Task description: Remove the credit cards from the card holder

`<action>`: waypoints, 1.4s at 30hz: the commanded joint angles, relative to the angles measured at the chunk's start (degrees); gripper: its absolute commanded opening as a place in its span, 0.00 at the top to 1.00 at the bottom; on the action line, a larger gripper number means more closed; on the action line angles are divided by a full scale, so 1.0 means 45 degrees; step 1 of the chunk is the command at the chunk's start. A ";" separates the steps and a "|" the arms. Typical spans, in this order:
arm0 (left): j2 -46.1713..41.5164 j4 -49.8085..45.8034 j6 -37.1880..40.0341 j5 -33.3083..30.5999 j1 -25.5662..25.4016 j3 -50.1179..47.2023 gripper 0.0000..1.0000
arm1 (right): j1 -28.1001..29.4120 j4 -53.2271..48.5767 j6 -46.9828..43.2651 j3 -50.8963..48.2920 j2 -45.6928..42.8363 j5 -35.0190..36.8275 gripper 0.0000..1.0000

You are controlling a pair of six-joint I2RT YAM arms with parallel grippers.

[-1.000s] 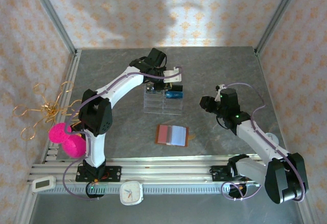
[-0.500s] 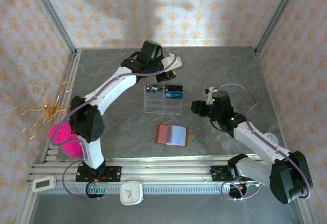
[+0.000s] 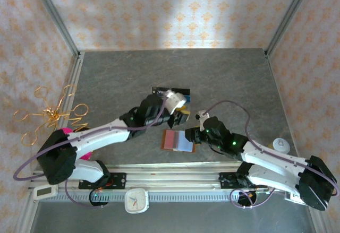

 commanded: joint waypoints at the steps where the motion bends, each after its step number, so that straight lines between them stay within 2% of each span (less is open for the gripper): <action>1: -0.1403 0.4024 -0.3808 -0.1231 -0.0440 -0.1895 0.61 | 0.0506 0.0248 0.0616 -0.0487 -0.0535 0.1291 0.59; 4: -0.2352 0.3950 -0.4435 -0.2685 -0.1109 -0.3363 0.61 | 0.1076 0.0590 0.0833 -0.0791 -0.0439 0.1622 0.59; 7: -0.3320 0.4063 -0.5296 -0.3987 -0.1273 -0.4700 0.61 | 0.1906 0.1300 0.0850 -0.0775 0.0386 0.2184 0.59; 12: -0.4044 0.3279 -0.6140 -0.5221 -0.1257 -0.5159 0.61 | 0.3728 0.2157 0.0320 0.0429 0.3109 0.3355 0.59; 16: -0.4052 0.2543 -0.6722 -0.6009 -0.1254 -0.5049 0.61 | 0.4490 0.1974 -0.0146 0.1652 0.5596 0.4747 0.60; 22: -0.4423 0.2079 -0.7091 -0.6502 -0.1242 -0.5224 0.61 | 0.4660 0.1352 -0.0544 0.2733 0.7200 0.6465 0.60; 29: -0.4416 0.1622 -0.7213 -0.6784 -0.1243 -0.5167 0.61 | 0.4652 0.0879 -0.1055 0.3383 0.9122 0.6318 0.60; 31: -0.4450 0.1544 -0.7255 -0.6825 -0.1243 -0.5186 0.61 | 0.4633 0.0840 -0.1047 0.3486 0.9558 0.6155 0.63; 34: -0.4491 0.1492 -0.7314 -0.6772 -0.1249 -0.5235 0.61 | 0.4583 0.0919 -0.0868 0.3354 0.9702 0.6132 0.76; 40: -0.4046 0.1330 -0.7351 -0.6217 -0.1237 -0.5337 0.63 | 0.4367 0.2026 -0.0682 0.2335 0.8626 0.5804 1.00; 42: -0.3701 0.1512 -0.7514 -0.5849 -0.1248 -0.5487 0.65 | 0.4191 0.2700 -0.0643 0.1758 0.7967 0.5624 1.00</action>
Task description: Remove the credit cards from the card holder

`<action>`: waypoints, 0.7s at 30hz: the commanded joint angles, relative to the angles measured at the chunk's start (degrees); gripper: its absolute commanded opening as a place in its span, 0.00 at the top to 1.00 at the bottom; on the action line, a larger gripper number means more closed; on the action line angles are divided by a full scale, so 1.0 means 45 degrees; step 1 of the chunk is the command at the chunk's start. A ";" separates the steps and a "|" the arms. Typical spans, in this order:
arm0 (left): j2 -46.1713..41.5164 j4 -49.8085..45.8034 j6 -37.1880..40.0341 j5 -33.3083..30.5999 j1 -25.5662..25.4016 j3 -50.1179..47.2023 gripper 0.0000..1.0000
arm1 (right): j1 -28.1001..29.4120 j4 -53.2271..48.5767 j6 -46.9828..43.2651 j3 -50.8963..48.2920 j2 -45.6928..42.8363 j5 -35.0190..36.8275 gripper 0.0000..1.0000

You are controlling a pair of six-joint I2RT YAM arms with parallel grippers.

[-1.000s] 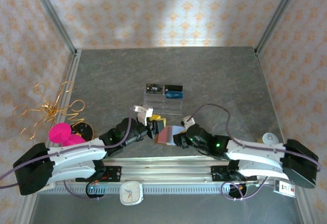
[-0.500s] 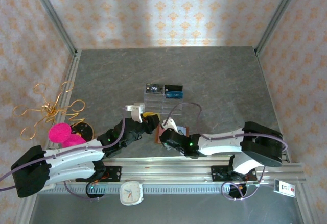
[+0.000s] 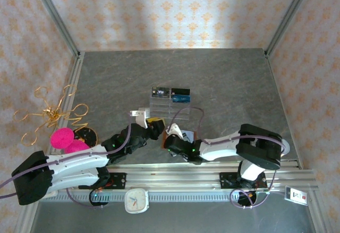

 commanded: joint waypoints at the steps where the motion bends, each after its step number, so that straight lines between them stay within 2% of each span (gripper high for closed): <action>1: 0.0547 -0.0021 -0.0357 0.0623 0.0015 -0.0342 0.67 | -0.0275 0.0594 0.0099 -0.1025 -0.1003 -0.0259 1.00; 6: 0.1754 0.0657 -0.0730 0.1459 -0.0012 -0.0651 0.86 | -0.0706 0.2402 0.0444 -0.2327 -0.2654 -0.1426 1.00; 12: 0.3228 0.1240 -0.0690 0.2192 -0.0230 -0.0374 0.89 | -0.0951 0.3096 0.1167 -0.2827 -0.3253 -0.2067 1.00; 19: 0.4659 0.1227 -0.0183 0.2887 -0.0468 0.0541 0.90 | -0.0935 0.3440 0.1874 -0.3160 -0.3583 -0.2054 1.00; 21: 0.5015 0.1183 -0.0026 0.3102 -0.0567 0.0845 0.90 | -0.0937 0.3032 0.2114 -0.3100 -0.3824 -0.1714 0.89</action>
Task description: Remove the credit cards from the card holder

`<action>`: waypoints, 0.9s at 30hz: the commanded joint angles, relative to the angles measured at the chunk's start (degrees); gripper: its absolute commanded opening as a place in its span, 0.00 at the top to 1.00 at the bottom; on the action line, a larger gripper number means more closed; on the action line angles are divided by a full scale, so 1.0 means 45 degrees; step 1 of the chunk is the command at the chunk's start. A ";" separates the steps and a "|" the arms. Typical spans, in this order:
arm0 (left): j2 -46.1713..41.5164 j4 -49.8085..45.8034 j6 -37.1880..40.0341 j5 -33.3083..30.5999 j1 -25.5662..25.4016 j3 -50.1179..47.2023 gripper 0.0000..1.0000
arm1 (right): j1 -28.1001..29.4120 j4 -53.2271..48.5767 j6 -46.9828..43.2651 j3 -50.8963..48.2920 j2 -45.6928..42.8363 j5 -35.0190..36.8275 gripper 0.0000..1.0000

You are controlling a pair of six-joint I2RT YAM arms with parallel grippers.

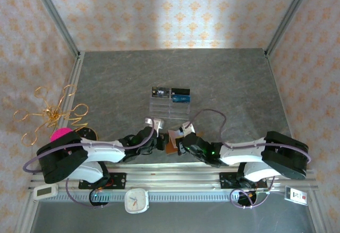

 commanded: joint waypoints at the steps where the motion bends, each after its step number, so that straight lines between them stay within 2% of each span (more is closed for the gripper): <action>1: 0.0471 0.0350 0.0480 0.0682 -0.0192 0.0766 0.90 | -0.0032 -0.0094 0.0668 -0.0113 -0.0703 0.0623 0.82; 3: 0.0818 0.0271 0.0610 0.0891 -0.0295 0.1077 0.90 | -0.0032 -0.0637 0.1030 -0.0320 -0.1521 0.1140 0.72; 5: 0.1187 0.0121 0.0742 0.1079 -0.0380 0.1405 0.90 | -0.0032 -0.1255 0.1471 -0.0636 -0.2553 0.1835 0.68; 8: 0.1916 -0.0073 0.0956 0.1450 -0.0509 0.2026 0.90 | -0.0037 -0.2136 0.1716 -0.1076 -0.3901 0.2354 0.66; 13: 0.2807 -0.0443 0.1166 0.1639 -0.0554 0.2825 0.90 | -0.0160 -0.2743 0.1984 -0.1412 -0.4903 0.1783 0.67; 18: 0.2427 -0.0572 0.1045 0.0955 -0.0536 0.2734 0.89 | -0.0995 -0.2179 0.1931 -0.1503 -0.4017 0.0173 0.72; 22: 0.1886 -0.0638 0.0821 0.0684 -0.0445 0.2329 0.82 | -0.1592 -0.1456 0.1741 -0.1539 -0.2634 -0.0725 0.79; 27: 0.1432 -0.0711 0.0558 0.0397 -0.0324 0.1758 0.69 | -0.1687 -0.0746 0.1885 -0.1653 -0.1042 -0.0844 0.87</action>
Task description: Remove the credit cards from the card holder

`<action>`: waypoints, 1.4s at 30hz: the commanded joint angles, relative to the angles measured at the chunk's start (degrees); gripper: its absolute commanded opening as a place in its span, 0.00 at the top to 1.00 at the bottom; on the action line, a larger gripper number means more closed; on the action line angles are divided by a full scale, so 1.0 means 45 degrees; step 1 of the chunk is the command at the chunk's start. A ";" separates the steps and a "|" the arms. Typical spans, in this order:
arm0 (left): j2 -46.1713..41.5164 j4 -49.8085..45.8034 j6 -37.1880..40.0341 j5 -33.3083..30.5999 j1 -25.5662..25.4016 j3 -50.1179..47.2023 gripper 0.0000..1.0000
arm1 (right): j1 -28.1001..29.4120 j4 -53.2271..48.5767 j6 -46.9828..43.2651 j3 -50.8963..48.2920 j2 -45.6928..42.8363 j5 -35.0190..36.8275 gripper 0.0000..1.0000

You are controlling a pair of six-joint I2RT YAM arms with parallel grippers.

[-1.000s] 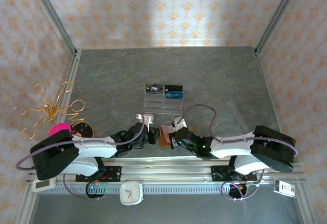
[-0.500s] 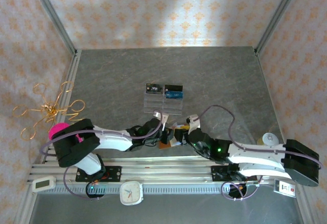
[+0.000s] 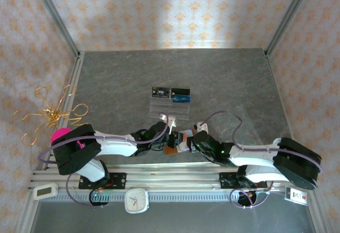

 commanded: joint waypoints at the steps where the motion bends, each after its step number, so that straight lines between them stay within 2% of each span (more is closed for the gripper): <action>1: -0.0340 -0.0158 -0.0233 -0.0520 0.0130 -0.0604 0.67 | -0.0043 0.0922 0.0255 -0.0347 0.0547 -0.0269 0.88; 15: 0.0833 0.0039 -0.0417 -0.0511 0.0321 -0.0324 0.65 | -0.0055 0.1239 0.1037 -0.0780 0.0343 -0.0023 0.92; 22: 0.1140 0.1091 -0.0509 0.0005 0.0366 -0.0409 0.65 | -0.0049 0.1381 0.0978 -0.0820 0.0316 -0.0149 0.93; 27: 0.1435 0.1490 -0.0575 0.0463 0.0380 -0.0216 0.78 | -0.0051 0.1614 0.0998 -0.0839 0.0450 -0.0283 0.94; 37: 0.1462 0.2440 -0.0841 0.1072 0.0459 -0.0353 0.75 | -0.0042 0.1839 0.1037 -0.0798 0.0897 -0.0472 0.98; 42: 0.1336 0.2401 -0.0892 0.0960 0.0522 -0.0424 0.87 | -0.0056 0.1785 0.1090 -0.0820 0.0874 -0.0401 0.98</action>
